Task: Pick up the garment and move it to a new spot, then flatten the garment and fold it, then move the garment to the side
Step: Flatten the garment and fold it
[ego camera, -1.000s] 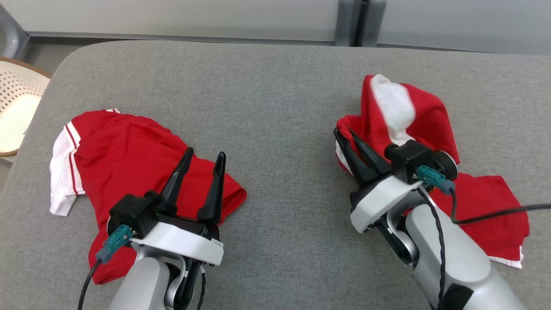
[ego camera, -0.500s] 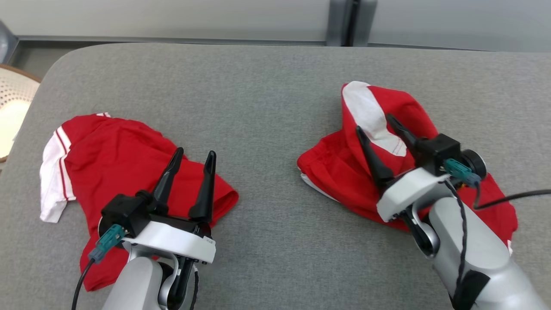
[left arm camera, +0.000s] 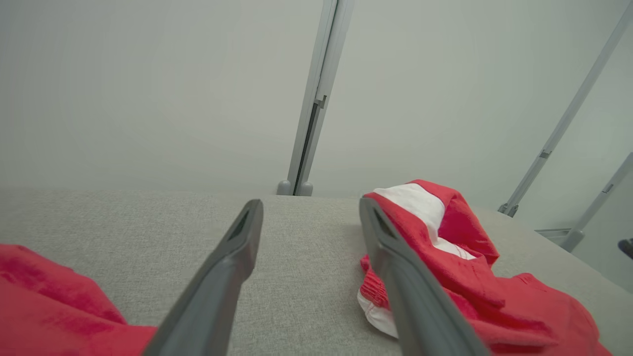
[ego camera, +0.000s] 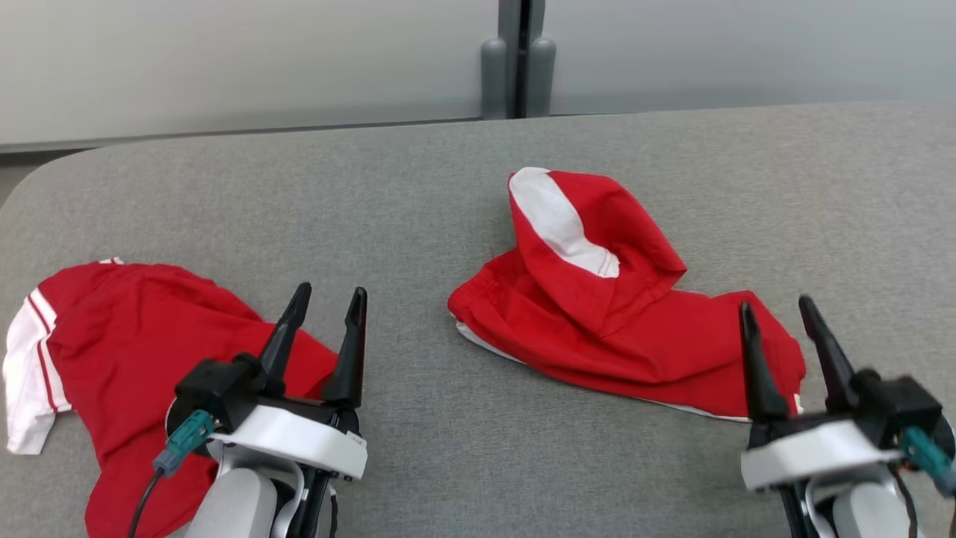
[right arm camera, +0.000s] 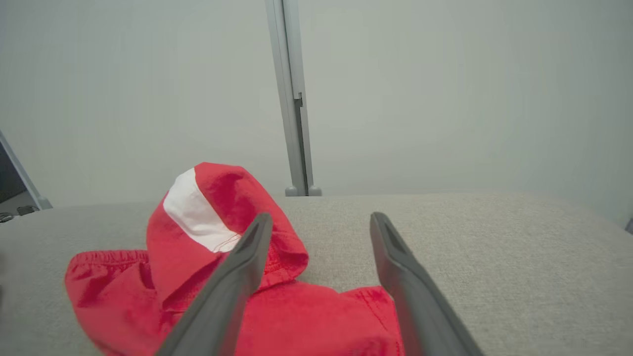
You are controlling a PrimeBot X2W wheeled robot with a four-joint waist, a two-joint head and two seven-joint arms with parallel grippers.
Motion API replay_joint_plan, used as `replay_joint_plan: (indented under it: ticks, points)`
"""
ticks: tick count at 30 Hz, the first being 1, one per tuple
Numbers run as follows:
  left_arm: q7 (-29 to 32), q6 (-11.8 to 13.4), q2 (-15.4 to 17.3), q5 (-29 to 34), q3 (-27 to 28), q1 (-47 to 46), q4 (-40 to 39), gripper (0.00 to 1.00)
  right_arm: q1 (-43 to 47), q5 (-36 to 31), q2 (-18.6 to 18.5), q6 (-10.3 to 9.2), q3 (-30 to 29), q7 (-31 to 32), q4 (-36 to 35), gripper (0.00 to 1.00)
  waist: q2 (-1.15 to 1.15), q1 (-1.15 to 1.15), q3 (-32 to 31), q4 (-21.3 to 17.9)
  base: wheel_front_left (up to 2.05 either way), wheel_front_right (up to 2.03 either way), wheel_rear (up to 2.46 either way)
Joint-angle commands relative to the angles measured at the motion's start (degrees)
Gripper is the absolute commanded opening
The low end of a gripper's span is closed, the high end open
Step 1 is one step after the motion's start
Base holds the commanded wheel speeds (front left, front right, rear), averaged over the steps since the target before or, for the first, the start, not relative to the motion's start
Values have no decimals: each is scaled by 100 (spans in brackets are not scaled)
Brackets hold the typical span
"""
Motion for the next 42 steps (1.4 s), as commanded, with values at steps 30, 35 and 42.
replay_joint_plan:
  ticks: [30, 35, 42]
  points:
    - [-2, -8, 833, -845, -2220, -1392, 2082, 100, 415, 202, 322, -2, -286, -33, -612, 100, 0, 0, 469, -837, 0, 0, 0]
    - [-3, -8, 943, -986, -2407, -1674, 2142, 100, 355, 172, 322, -2, -307, -33, -598, 100, 0, 0, 608, -961, 0, 0, 0]
    - [-3, -8, 1062, -1141, -2650, -1870, 2281, 100, 312, 177, 323, -2, -332, -34, -573, 100, 0, 0, 704, -1043, 0, 0, 0]
